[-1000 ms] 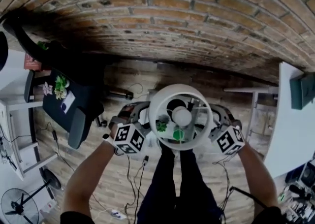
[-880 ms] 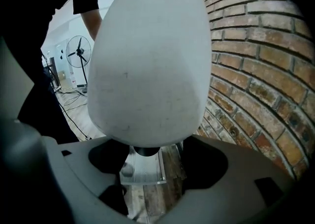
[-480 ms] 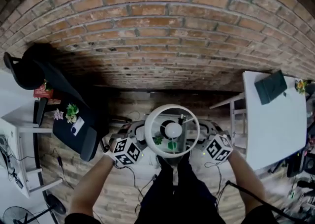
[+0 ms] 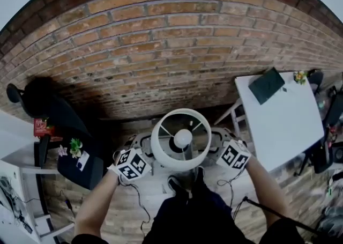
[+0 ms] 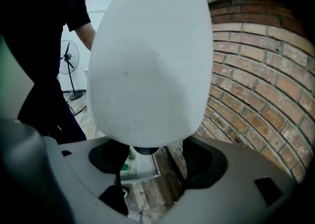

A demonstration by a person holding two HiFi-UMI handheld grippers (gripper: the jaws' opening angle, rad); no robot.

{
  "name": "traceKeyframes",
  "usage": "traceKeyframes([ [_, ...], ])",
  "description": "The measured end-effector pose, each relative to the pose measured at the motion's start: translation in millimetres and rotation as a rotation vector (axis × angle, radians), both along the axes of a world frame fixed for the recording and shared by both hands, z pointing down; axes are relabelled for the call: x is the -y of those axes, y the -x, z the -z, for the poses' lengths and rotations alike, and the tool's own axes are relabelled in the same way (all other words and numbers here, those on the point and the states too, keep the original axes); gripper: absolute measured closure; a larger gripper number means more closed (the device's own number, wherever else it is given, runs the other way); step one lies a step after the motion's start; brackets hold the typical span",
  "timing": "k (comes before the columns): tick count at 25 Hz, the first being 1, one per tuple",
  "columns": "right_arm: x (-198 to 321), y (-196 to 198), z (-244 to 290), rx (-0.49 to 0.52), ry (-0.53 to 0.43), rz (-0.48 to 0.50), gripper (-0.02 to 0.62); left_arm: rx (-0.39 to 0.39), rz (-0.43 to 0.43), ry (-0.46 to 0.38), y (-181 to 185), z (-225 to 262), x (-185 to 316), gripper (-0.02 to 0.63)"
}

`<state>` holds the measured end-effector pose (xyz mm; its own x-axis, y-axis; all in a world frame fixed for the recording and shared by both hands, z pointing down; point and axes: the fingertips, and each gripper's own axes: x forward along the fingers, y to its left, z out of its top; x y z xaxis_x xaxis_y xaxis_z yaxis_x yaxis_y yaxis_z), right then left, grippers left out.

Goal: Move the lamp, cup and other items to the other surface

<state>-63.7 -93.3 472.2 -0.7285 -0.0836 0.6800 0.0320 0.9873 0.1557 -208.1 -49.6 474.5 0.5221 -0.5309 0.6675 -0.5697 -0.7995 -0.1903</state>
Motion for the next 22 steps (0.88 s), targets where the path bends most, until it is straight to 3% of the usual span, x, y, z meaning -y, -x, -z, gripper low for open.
traceKeyframes([
  [11, 17, -92, 56, 0.017, -0.055, -0.143, 0.258, -0.034, -0.137, -0.055, -89, 53, 38, 0.305],
  [22, 51, -232, 92, 0.037, -0.077, -0.252, 0.262, -0.036, -0.222, -0.084, -228, 85, 87, 0.305],
])
